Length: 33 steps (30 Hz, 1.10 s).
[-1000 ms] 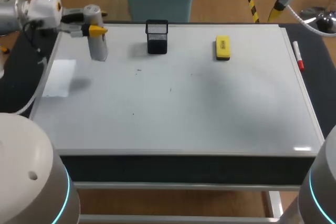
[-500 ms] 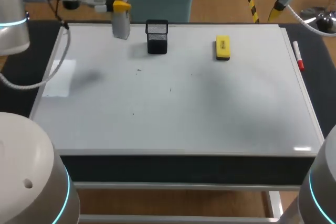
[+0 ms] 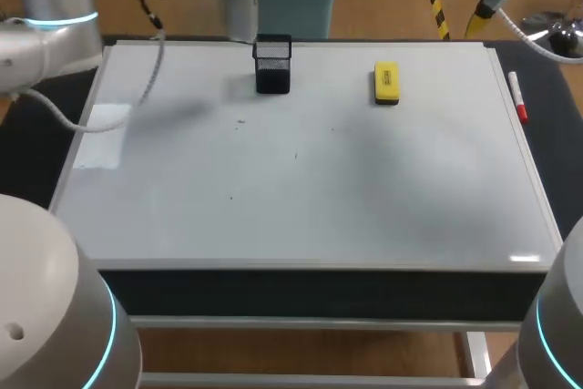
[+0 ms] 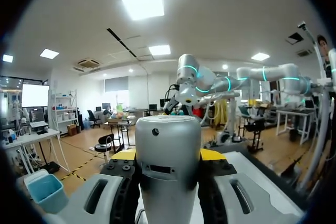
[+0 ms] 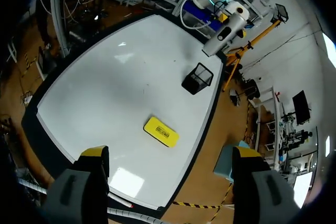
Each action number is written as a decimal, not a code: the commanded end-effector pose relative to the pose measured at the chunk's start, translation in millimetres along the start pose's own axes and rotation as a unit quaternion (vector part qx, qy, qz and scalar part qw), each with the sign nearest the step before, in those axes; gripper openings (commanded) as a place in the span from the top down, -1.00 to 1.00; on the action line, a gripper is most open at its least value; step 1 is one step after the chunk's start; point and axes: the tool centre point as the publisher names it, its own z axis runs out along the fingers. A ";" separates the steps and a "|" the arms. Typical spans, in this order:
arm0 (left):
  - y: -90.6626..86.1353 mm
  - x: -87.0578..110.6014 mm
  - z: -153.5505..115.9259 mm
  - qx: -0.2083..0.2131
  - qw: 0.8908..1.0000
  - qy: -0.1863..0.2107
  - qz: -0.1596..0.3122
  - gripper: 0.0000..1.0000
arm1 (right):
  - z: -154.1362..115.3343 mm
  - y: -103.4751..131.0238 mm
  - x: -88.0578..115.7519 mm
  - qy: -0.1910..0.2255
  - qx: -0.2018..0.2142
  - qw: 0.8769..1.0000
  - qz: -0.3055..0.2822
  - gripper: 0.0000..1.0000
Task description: Pick up the inspection probe, press it on each red-marked spot on the whiteboard one by one, put down the probe, pick up the eraser, and wipe off all the red marks.
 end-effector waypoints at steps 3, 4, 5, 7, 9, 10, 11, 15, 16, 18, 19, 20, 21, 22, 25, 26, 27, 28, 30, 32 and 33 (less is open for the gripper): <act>17.8 -4.3 31.2 0.016 1.000 -0.011 0.000 1.00 | -0.7 -0.3 -0.3 0.002 0.001 1.000 -0.001 -1.00; 18.5 -5.1 33.9 0.017 1.000 -0.011 -0.001 1.00 | -0.7 -0.3 -0.3 0.002 0.001 1.000 -0.001 -1.00; 18.9 -5.6 36.1 0.016 1.000 -0.012 0.001 1.00 | -0.7 -0.3 -0.3 0.002 0.001 1.000 -0.001 -1.00; 19.6 -7.1 38.9 0.018 1.000 -0.015 0.004 1.00 | -0.7 -0.3 -0.3 0.002 0.001 1.000 -0.001 -1.00; 19.8 -8.4 40.4 0.017 1.000 -0.020 0.014 1.00 | -0.7 -0.3 -0.3 0.002 0.001 1.000 -0.001 -1.00; 21.1 -10.6 41.5 0.017 1.000 -0.020 0.014 1.00 | -0.7 -0.3 -0.3 0.002 0.001 1.000 -0.001 -1.00; 22.5 -12.4 41.7 0.016 1.000 -0.022 0.014 1.00 | -0.7 -0.3 -0.3 0.002 0.001 1.000 -0.001 -1.00; 30.4 -18.4 43.4 0.014 1.000 -0.024 0.009 1.00 | -0.7 -0.3 -0.3 0.002 0.001 1.000 -0.001 -1.00; 32.4 -20.7 43.9 0.013 1.000 -0.024 0.008 1.00 | -0.7 -0.3 -0.3 0.002 0.001 1.000 -0.001 -1.00; 34.4 -21.4 44.4 0.016 1.000 -0.024 0.008 1.00 | -0.7 -0.3 -0.3 0.002 0.001 1.000 -0.001 -1.00; 35.7 -21.5 44.7 0.022 0.999 -0.023 0.013 1.00 | -0.7 -0.3 -0.3 0.002 0.001 1.000 -0.001 -1.00; 37.0 -22.5 44.8 0.024 0.999 -0.018 0.022 1.00 | -0.7 -0.3 -0.3 0.002 0.001 1.000 -0.001 -1.00; 39.3 -24.1 44.6 0.017 0.999 -0.023 0.022 1.00 | -0.7 -0.3 -0.3 0.002 0.001 1.000 -0.001 -1.00; 41.7 -25.4 44.2 0.021 0.999 -0.022 0.019 1.00 | -0.7 -0.3 -0.3 0.002 0.001 1.000 -0.001 -1.00; 48.1 -28.9 43.3 0.022 0.999 -0.022 0.015 1.00 | -0.7 -0.3 -0.3 0.002 0.001 1.000 -0.001 -1.00; 50.4 -31.0 43.1 0.021 0.999 -0.021 0.014 1.00 | -0.7 -0.3 -0.3 0.002 0.001 1.000 -0.001 -1.00; 52.1 -31.8 42.8 0.021 0.999 -0.022 0.013 1.00 | -0.7 -0.3 -0.3 0.002 0.001 1.000 -0.001 -1.00; 53.7 -31.5 42.8 0.021 0.999 -0.021 0.014 1.00 | -0.7 -0.3 -0.3 0.002 0.001 1.000 -0.001 -1.00; 56.9 -32.8 42.3 0.027 0.999 -0.019 0.014 1.00 | -0.7 -0.3 -0.3 0.002 0.001 1.000 -0.001 -1.00; 59.7 -33.3 42.4 0.027 0.999 -0.019 0.014 1.00 | -0.7 -0.3 -0.3 0.002 0.001 1.000 -0.001 -1.00; 60.9 -32.6 42.4 0.028 0.999 -0.018 0.015 1.00 | -0.7 -0.3 -0.3 0.002 0.001 1.000 -0.001 -1.00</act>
